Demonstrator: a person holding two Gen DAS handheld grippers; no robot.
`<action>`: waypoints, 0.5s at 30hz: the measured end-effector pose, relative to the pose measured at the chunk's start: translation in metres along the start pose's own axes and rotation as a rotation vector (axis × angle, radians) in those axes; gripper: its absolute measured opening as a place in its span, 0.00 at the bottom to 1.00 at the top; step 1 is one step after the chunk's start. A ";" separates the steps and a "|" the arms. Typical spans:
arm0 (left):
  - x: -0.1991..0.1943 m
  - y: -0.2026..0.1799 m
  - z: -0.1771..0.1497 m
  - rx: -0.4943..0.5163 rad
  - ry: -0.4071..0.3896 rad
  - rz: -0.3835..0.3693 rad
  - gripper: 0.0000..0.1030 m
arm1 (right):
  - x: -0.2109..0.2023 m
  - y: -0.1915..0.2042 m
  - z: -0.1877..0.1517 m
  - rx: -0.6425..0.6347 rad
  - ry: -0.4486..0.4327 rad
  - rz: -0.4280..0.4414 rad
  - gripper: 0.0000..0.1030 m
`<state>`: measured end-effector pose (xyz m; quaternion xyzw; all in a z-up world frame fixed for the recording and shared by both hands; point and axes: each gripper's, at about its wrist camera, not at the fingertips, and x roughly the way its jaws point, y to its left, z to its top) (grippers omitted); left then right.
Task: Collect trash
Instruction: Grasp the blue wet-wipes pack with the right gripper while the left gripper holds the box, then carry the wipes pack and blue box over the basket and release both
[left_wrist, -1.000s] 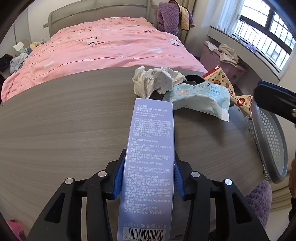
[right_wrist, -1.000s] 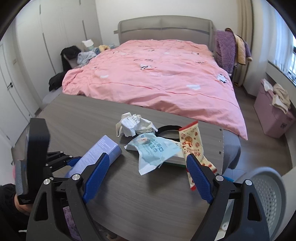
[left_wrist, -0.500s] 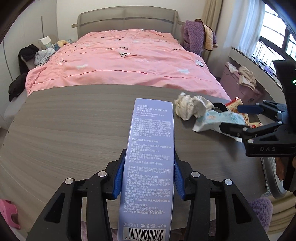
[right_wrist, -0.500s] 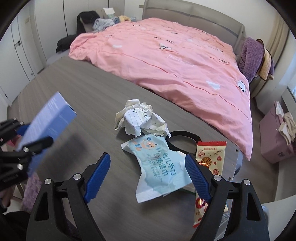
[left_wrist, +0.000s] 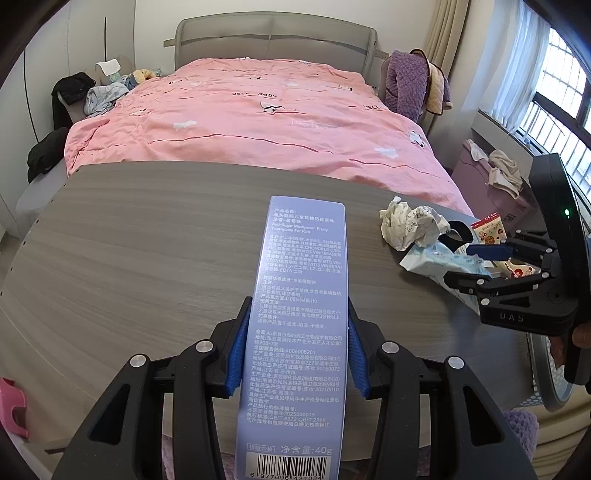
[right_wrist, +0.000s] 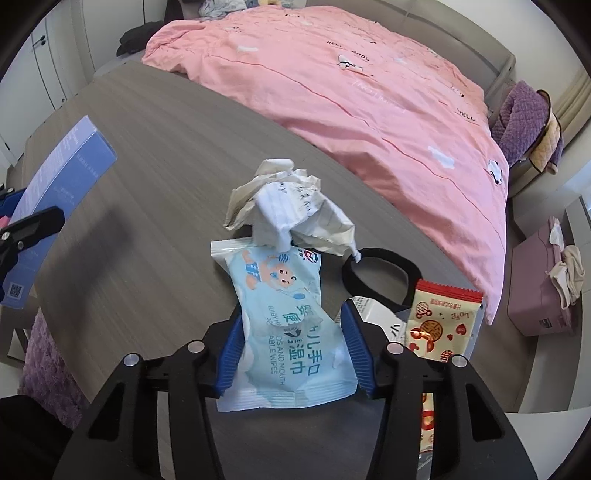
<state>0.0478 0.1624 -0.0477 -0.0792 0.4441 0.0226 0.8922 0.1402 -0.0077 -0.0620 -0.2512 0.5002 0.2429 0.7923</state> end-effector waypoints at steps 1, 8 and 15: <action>0.000 0.000 0.000 -0.002 -0.001 0.000 0.43 | -0.001 0.002 -0.001 0.001 -0.003 0.005 0.48; 0.000 0.005 0.001 -0.018 -0.006 -0.003 0.43 | -0.010 0.016 -0.012 0.076 -0.033 0.081 0.48; -0.004 0.004 0.000 -0.007 -0.014 -0.017 0.43 | -0.020 0.023 -0.035 0.229 -0.081 0.125 0.47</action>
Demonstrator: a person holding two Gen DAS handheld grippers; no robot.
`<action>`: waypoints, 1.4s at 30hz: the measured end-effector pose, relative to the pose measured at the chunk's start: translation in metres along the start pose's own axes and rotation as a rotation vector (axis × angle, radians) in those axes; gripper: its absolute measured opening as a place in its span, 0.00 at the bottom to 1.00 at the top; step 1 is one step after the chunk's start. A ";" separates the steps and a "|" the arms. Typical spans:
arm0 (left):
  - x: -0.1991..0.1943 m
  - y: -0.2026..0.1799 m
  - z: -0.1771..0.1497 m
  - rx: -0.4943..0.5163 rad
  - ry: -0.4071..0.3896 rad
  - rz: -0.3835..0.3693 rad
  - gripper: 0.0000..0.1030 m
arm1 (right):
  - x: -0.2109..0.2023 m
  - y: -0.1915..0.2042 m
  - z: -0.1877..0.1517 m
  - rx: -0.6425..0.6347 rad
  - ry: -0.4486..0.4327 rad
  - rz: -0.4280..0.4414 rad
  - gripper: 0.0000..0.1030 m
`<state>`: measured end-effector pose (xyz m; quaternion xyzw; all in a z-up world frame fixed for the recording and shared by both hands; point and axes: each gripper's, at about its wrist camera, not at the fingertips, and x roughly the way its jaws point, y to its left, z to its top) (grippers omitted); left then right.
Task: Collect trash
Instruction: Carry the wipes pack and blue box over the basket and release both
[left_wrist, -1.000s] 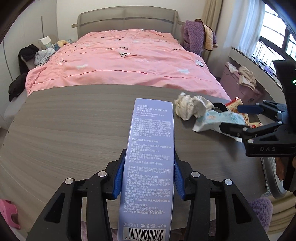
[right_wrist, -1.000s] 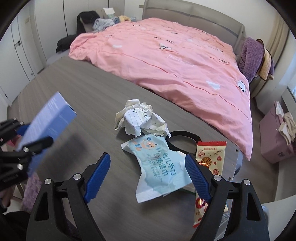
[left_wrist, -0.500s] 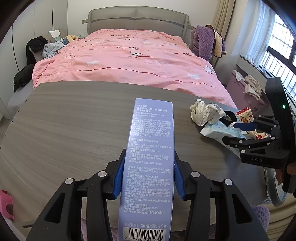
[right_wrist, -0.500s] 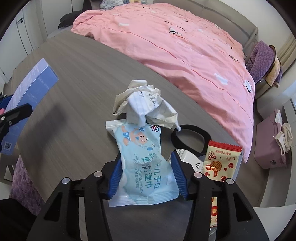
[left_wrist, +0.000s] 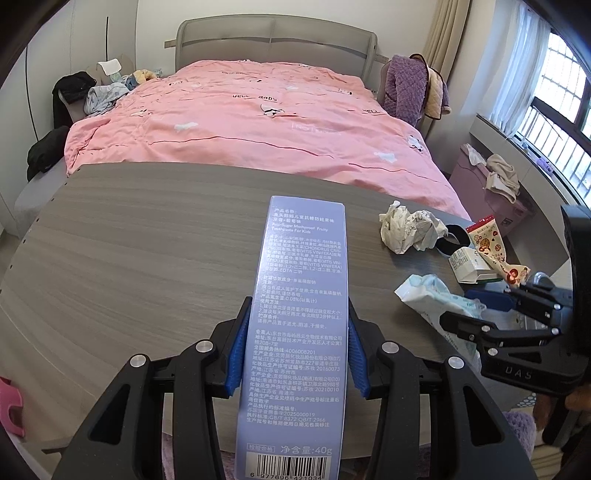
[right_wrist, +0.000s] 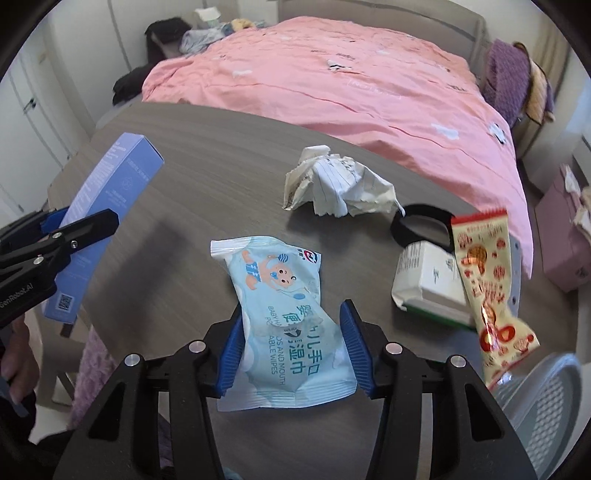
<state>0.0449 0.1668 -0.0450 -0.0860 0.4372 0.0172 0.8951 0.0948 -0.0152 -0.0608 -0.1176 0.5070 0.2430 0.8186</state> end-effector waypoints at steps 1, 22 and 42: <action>-0.001 -0.001 0.000 0.000 -0.001 -0.003 0.43 | -0.003 -0.001 -0.003 0.025 -0.012 -0.001 0.47; -0.016 -0.104 0.015 0.155 -0.060 -0.141 0.43 | -0.102 -0.073 -0.095 0.366 -0.222 -0.144 0.47; 0.000 -0.328 -0.016 0.496 -0.001 -0.369 0.43 | -0.172 -0.209 -0.218 0.677 -0.312 -0.394 0.47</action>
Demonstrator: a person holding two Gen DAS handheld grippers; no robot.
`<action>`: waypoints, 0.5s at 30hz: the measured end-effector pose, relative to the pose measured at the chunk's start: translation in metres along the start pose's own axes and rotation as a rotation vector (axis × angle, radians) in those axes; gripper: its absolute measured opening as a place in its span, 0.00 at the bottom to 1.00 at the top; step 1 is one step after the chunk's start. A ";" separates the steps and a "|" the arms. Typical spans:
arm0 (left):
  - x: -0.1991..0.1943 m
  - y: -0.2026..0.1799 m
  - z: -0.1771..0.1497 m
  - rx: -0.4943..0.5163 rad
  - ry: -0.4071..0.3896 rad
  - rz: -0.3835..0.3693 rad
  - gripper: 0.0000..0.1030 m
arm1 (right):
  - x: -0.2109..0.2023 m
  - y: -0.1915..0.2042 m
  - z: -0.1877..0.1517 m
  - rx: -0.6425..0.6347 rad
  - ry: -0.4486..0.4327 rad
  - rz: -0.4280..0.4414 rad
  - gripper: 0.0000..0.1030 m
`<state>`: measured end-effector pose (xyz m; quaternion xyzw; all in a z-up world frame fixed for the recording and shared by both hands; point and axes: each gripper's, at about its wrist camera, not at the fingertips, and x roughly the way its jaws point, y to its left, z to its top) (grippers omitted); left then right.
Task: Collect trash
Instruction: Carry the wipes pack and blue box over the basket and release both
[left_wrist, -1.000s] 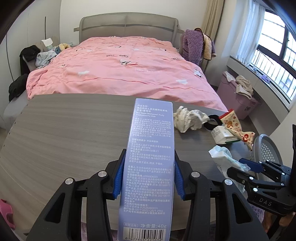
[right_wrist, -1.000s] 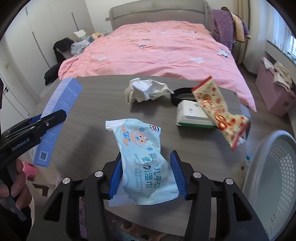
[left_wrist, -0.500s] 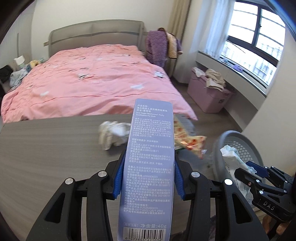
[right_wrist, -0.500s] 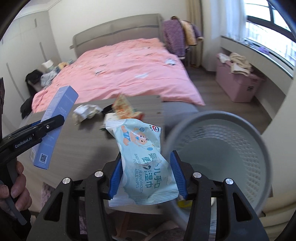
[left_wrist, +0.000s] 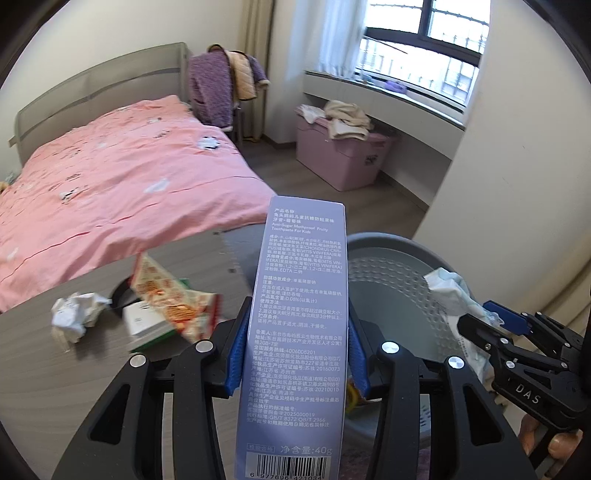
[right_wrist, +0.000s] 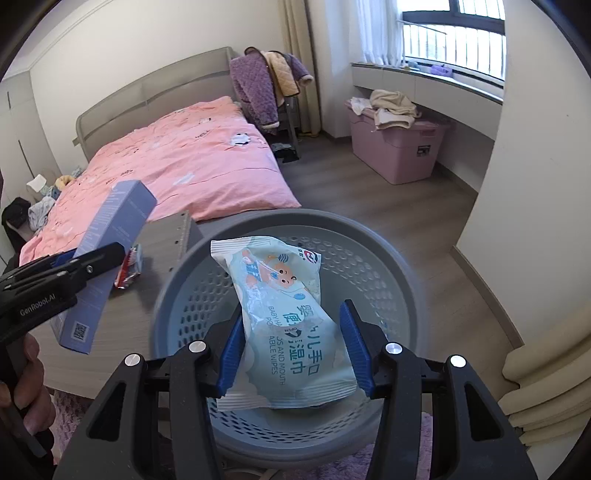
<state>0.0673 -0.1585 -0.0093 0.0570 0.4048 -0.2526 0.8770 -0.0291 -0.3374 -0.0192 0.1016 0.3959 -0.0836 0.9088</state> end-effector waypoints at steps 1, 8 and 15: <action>0.005 -0.008 0.000 0.016 0.009 -0.007 0.43 | 0.000 -0.006 -0.001 0.007 -0.001 -0.006 0.47; 0.027 -0.042 -0.007 0.083 0.064 -0.037 0.43 | 0.007 -0.032 -0.006 0.066 0.004 -0.014 0.48; 0.041 -0.052 -0.009 0.105 0.105 -0.051 0.43 | 0.016 -0.039 -0.011 0.082 0.025 0.008 0.48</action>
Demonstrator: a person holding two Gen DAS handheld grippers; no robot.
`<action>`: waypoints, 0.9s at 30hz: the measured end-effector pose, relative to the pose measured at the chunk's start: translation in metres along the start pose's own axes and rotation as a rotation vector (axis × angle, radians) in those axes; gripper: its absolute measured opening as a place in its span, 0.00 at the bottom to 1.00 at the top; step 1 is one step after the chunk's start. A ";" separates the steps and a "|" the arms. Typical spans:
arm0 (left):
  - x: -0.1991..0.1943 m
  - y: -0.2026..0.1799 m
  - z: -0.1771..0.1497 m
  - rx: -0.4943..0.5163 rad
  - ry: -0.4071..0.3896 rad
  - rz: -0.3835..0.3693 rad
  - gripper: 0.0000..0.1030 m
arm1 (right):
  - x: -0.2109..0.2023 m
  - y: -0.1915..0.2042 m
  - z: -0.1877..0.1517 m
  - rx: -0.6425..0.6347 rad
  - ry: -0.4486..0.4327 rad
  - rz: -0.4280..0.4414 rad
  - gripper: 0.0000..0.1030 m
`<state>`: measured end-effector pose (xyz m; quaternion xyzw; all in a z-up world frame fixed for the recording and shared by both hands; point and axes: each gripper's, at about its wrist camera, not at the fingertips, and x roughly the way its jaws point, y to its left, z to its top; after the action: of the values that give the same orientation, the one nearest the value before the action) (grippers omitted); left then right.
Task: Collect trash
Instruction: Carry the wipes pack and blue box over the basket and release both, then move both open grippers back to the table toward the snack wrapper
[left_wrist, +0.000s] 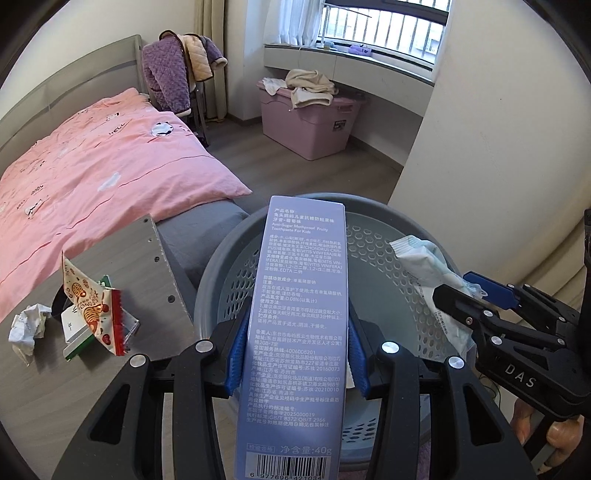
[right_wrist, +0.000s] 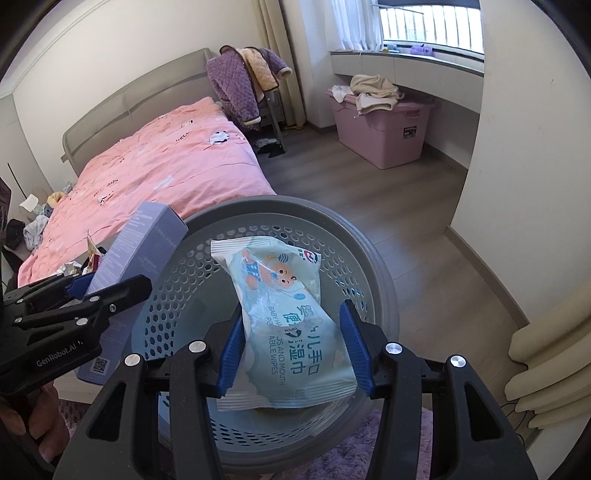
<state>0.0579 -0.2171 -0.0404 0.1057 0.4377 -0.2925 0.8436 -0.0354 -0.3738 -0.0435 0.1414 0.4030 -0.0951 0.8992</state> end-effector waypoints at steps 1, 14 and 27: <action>0.001 0.000 0.001 0.002 0.002 0.004 0.43 | 0.001 0.000 -0.001 0.000 0.000 0.001 0.48; 0.004 -0.007 0.004 0.019 0.004 0.009 0.44 | 0.002 -0.003 0.001 0.015 -0.008 0.006 0.50; -0.007 -0.004 0.003 0.010 -0.025 0.040 0.63 | -0.006 -0.003 0.001 0.016 -0.033 0.010 0.67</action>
<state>0.0545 -0.2187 -0.0331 0.1149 0.4237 -0.2789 0.8541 -0.0393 -0.3762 -0.0391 0.1489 0.3865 -0.0960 0.9051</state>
